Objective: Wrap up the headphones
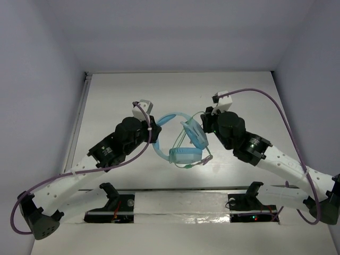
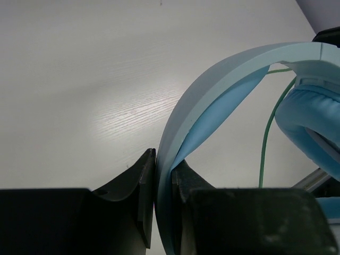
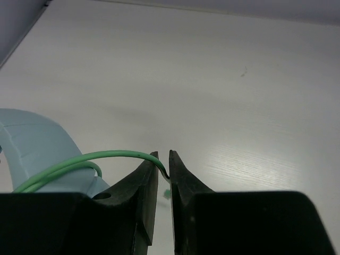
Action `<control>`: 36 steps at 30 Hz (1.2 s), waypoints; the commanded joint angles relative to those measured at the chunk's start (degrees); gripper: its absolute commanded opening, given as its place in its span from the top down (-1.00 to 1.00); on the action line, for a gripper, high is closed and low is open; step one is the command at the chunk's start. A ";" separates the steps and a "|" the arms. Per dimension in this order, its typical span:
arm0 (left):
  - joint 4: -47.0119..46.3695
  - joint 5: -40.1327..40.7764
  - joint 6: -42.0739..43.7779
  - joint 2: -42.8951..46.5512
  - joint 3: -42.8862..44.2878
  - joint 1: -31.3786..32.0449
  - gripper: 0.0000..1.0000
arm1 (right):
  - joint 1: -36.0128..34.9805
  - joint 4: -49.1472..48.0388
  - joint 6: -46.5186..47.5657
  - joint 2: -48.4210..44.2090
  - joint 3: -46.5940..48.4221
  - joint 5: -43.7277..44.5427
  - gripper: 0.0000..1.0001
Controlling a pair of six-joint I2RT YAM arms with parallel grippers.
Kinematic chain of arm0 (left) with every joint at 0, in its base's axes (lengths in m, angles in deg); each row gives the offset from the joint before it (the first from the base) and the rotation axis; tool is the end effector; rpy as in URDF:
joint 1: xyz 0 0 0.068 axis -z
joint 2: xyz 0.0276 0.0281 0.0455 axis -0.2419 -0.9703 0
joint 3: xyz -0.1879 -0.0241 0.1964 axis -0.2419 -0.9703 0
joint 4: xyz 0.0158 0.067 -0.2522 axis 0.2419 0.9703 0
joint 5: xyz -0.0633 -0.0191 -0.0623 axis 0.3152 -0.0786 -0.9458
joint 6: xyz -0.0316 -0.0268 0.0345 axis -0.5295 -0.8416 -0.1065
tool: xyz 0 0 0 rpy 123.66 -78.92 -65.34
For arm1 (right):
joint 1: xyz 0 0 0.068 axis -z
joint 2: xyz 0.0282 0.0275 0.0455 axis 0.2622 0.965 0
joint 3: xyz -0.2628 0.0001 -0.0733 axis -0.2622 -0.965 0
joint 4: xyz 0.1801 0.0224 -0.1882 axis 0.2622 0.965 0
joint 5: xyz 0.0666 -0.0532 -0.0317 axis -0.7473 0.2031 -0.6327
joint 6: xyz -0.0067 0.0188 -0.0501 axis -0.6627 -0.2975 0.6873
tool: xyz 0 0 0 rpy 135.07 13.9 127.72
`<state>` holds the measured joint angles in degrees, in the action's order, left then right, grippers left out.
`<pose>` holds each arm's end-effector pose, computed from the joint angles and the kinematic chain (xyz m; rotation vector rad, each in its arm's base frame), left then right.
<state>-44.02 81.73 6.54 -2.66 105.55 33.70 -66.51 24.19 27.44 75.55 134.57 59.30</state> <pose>0.1426 -0.1467 0.3467 0.3001 1.8408 -0.6683 0.1607 0.1708 0.3593 -0.2084 1.8038 0.2941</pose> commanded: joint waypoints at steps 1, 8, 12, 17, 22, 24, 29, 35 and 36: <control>-6.65 -4.28 -2.78 1.85 4.84 -1.03 1.00 | 1.20 -8.33 -1.29 -0.99 -2.01 -4.95 0.60; -8.31 -7.96 -2.95 2.29 7.92 -2.87 1.00 | 5.16 -20.02 -3.40 -1.87 -8.17 -13.30 0.57; -8.67 -10.26 -4.01 1.68 9.58 -4.11 1.00 | 6.31 -25.73 -4.19 -2.13 -11.85 -17.34 0.54; -9.63 -12.35 -4.62 1.24 11.08 -4.64 1.00 | 7.97 -31.26 -4.46 -1.88 -15.20 -19.46 0.24; -9.72 -13.16 -4.89 -0.34 13.71 -4.64 1.00 | 9.30 -36.01 -4.63 0.41 -16.78 -22.10 0.05; -9.81 -13.60 -4.89 -0.52 14.33 -4.64 1.00 | 9.91 -38.20 -4.63 1.46 -17.57 -23.58 0.03; -9.28 -12.29 -6.02 -1.22 16.88 -5.16 1.00 | 10.44 -42.96 -6.47 3.49 -19.51 -25.70 0.43; -11.47 -4.99 -9.72 -1.31 15.92 -5.69 1.00 | 10.44 -47.71 -13.41 7.34 -22.58 -33.59 0.46; -12.43 -3.42 -10.68 -1.83 15.31 -5.69 1.00 | 10.44 -47.97 -15.34 7.88 -23.19 -34.75 0.45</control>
<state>-46.84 73.78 1.67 -4.74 118.97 28.61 -56.39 -17.56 17.05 81.78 112.54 29.81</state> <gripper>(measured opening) 0.109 0.269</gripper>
